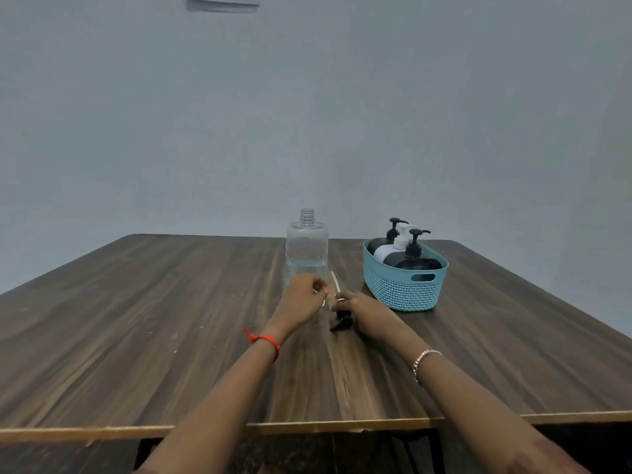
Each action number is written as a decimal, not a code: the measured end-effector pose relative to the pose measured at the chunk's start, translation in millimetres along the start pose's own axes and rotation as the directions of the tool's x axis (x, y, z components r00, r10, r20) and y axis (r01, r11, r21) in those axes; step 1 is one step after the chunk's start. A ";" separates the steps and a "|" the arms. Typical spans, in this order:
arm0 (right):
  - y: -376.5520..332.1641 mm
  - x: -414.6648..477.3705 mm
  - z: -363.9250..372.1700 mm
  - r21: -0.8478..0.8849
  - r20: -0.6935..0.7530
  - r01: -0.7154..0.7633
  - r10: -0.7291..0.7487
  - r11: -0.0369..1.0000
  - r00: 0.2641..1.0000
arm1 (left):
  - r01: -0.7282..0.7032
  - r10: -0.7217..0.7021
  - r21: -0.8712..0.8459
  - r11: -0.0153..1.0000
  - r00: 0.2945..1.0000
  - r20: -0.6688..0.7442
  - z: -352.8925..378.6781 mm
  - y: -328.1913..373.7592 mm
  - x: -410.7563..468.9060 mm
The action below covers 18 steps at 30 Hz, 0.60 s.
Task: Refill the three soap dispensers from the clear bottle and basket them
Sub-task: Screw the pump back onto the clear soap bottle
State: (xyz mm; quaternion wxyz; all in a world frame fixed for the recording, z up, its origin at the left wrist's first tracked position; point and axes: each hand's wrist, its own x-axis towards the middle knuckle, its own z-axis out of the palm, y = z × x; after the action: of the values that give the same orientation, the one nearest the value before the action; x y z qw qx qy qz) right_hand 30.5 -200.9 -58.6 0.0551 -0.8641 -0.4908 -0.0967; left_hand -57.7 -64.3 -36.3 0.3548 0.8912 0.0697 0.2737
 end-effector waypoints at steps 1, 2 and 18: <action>-0.3 1.5 2.2 0.011 0.002 0.025 -0.025 1.000 1.000 | 0.003 -0.003 0.008 1.000 1.000 -0.003 1.1 -3.8 -0.3; -0.8 3.5 4.1 0.027 -0.003 0.049 -0.049 0.998 0.999 | 0.005 -0.005 0.013 1.000 1.000 -0.009 2.0 -7.3 -1.1; -6.0 54.4 -171.7 0.576 -0.749 0.231 0.393 0.784 0.534 | -0.026 -0.027 -0.153 0.988 0.942 -0.335 -41.8 -12.1 30.3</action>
State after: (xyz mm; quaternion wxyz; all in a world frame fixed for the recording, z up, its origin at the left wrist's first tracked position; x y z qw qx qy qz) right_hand 33.1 -184.9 120.9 0.5658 -0.6630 -0.3612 -0.3314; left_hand -53.8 -20.9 -6.1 0.4062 0.8011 0.1079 0.4263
